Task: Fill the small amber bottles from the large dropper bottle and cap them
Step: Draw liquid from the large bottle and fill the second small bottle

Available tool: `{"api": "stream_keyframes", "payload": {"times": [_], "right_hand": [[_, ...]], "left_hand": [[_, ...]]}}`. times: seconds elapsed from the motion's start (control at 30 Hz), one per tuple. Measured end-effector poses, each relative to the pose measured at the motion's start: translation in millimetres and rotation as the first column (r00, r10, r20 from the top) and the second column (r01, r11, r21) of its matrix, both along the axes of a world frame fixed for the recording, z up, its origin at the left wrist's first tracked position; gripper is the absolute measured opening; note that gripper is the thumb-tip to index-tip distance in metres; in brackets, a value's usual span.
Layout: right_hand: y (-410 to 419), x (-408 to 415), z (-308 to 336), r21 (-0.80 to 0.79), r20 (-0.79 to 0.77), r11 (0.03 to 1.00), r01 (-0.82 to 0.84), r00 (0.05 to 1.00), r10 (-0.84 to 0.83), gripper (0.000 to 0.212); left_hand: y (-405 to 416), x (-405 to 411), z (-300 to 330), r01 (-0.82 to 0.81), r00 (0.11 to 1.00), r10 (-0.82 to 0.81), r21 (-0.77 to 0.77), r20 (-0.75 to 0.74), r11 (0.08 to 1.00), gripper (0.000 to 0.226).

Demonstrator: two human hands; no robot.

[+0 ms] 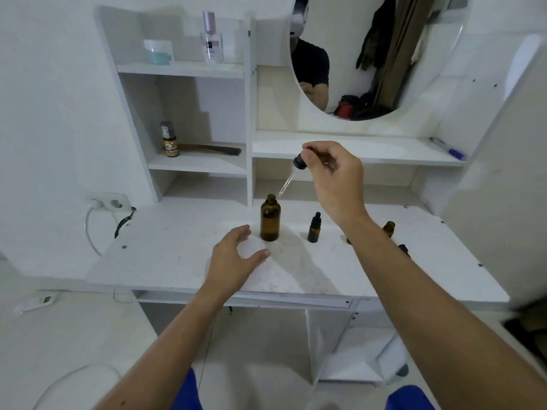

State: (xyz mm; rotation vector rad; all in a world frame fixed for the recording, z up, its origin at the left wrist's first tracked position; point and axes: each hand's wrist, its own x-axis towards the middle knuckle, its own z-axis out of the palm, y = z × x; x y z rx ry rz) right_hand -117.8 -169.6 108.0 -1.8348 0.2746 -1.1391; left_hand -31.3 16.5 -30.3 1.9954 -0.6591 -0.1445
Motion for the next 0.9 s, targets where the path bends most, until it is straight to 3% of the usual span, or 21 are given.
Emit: {"api": "stream_keyframes", "payload": {"times": [0.17, 0.43, 0.7, 0.9], "right_hand": [[8, 23, -3, -0.057, -0.013, 0.998, -0.023, 1.000, 0.022, 0.010], [5, 39, -18, -0.198, -0.128, 0.979, -0.044, 0.992, 0.018, 0.012], [8, 44, -43, -0.186, -0.299, 0.979, -0.080, 0.954, 0.022, 0.014], [9, 42, -55, -0.211, -0.343, 0.973, -0.092, 0.939, 0.014, 0.019]], "left_hand": [[-17, 17, 3, 0.049, 0.996, -0.053, -0.056, -0.076, 0.997, 0.086], [-40, 24, 6, 0.024, 0.997, -0.036, -0.164, -0.070, 0.986, 0.050], [-40, 28, 2, 0.036, 0.999, -0.041, -0.153, -0.026, 0.988, 0.047], [-39, 24, 5, 0.031, 1.000, -0.030, -0.120, 0.005, 0.992, 0.047]]}}
